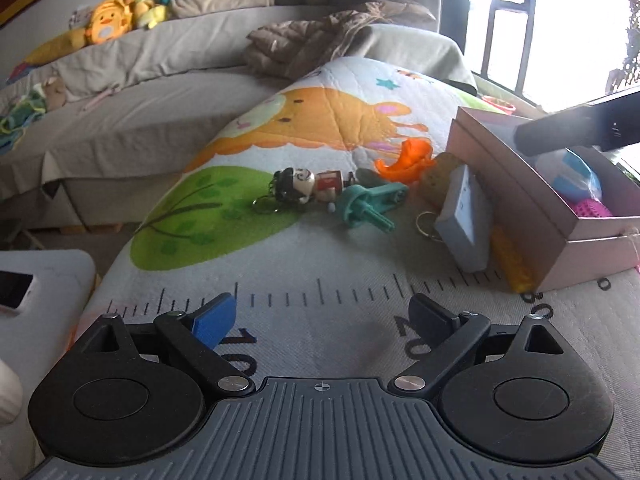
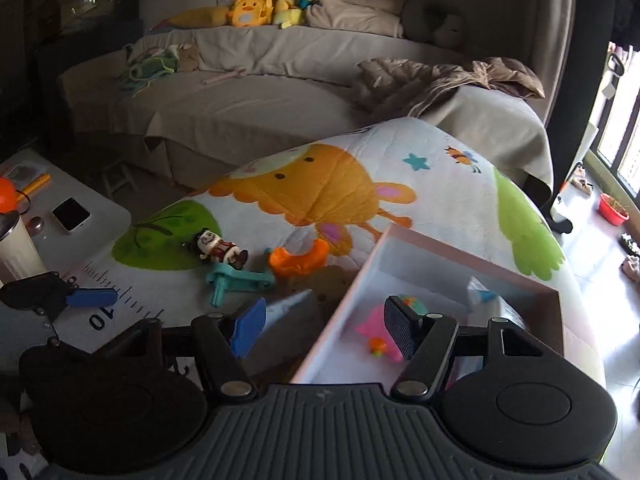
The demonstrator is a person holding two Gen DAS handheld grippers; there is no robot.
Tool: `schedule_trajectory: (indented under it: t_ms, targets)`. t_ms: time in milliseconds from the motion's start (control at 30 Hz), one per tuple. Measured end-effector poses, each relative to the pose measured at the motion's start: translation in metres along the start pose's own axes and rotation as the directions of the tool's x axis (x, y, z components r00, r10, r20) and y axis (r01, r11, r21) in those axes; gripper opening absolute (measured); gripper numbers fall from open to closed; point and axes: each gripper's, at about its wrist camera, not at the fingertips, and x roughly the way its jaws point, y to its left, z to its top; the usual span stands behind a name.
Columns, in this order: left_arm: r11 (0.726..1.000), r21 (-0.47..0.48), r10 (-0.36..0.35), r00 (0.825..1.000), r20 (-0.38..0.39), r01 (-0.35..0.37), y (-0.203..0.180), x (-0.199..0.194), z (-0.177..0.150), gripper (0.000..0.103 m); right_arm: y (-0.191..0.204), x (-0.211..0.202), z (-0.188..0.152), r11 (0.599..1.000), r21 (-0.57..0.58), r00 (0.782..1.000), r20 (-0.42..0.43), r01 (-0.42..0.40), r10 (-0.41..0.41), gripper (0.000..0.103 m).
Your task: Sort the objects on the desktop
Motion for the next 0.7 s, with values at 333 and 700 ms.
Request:
schedule_trajectory:
  t_ms: [333, 700]
  targets:
    - [0.999, -0.021, -0.031, 1.000, -0.001, 0.031, 0.012, -0.004, -0.003, 0.100, -0.003, 0.131, 0.067, 0.982, 0.127, 0.972, -0.205, 0.143, -0.115, 0.051]
    - [0.997, -0.037, -0.061, 0.998, 0.005, 0.061, 0.016, -0.004, -0.004, 0.101, 0.020, 0.142, 0.048, 0.998, 0.039, 0.952, -0.304, 0.056, -0.042, 0.029]
